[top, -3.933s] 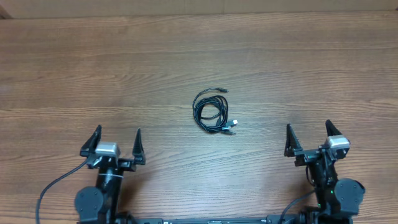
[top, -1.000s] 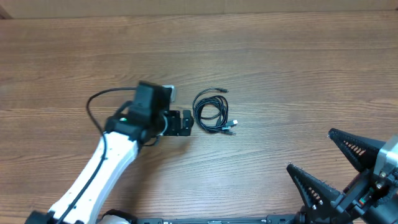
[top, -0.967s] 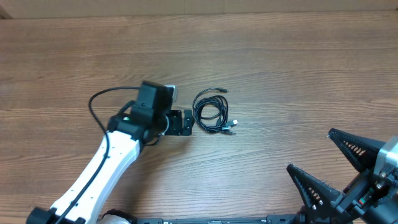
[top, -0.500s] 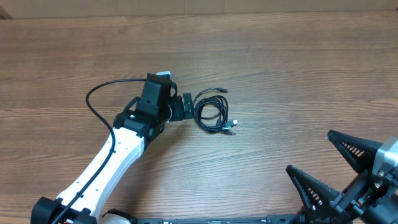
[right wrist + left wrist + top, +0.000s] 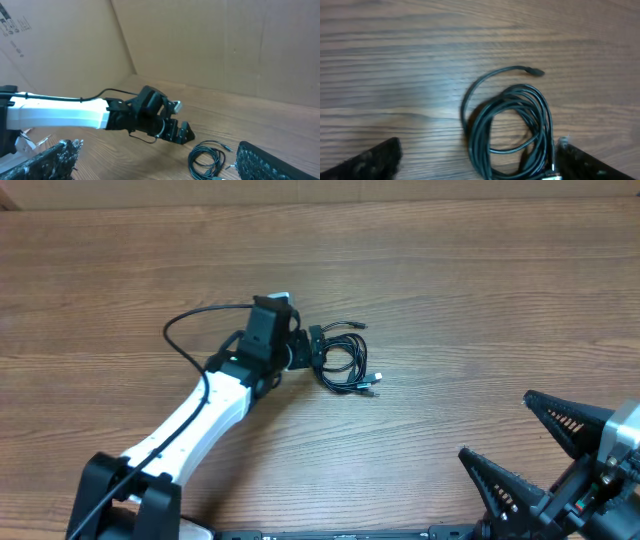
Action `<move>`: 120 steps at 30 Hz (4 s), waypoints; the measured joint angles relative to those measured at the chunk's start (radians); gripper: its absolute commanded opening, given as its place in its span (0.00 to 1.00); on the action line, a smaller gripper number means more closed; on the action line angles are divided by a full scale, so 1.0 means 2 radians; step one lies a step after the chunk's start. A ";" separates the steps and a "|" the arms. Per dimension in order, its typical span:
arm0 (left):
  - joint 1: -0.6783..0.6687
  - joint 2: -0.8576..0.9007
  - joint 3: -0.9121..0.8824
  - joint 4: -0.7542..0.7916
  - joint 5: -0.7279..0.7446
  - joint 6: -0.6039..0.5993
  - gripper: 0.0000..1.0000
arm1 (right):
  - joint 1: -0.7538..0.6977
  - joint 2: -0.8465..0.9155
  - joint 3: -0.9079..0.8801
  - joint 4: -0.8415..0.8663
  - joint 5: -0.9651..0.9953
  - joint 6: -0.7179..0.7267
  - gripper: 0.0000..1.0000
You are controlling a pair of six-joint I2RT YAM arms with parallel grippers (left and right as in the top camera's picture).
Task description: Untangle cables
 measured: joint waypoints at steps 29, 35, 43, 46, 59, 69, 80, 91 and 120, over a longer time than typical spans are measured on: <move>-0.113 0.087 0.000 0.044 -0.093 0.024 0.94 | 0.000 0.000 0.000 -0.039 -0.010 0.000 1.00; -0.114 0.087 0.000 0.044 -0.117 0.036 0.94 | 0.000 0.000 0.000 -0.042 -0.010 0.000 1.00; -0.103 0.087 0.000 0.031 -0.138 0.052 0.90 | 0.000 0.000 0.000 -0.049 -0.010 0.000 1.00; -0.084 0.087 0.000 0.031 -0.131 0.051 0.87 | 0.000 0.000 0.000 -0.050 -0.010 0.000 1.00; -0.052 0.087 0.000 0.038 -0.082 0.040 0.81 | 0.000 0.000 0.000 -0.050 -0.010 0.000 1.00; -0.052 0.122 0.000 0.062 -0.076 0.038 0.64 | 0.000 0.000 0.000 -0.069 -0.012 -0.001 1.00; -0.052 0.140 0.001 0.077 -0.056 0.036 0.04 | 0.000 0.000 0.000 -0.069 -0.012 -0.004 1.00; -0.052 0.124 0.062 -0.057 -0.019 0.047 0.04 | 0.000 0.000 0.000 -0.068 0.052 -0.025 1.00; -0.053 -0.110 0.266 -0.319 0.140 0.080 0.04 | 0.000 0.132 -0.088 -0.056 -0.041 -0.040 0.92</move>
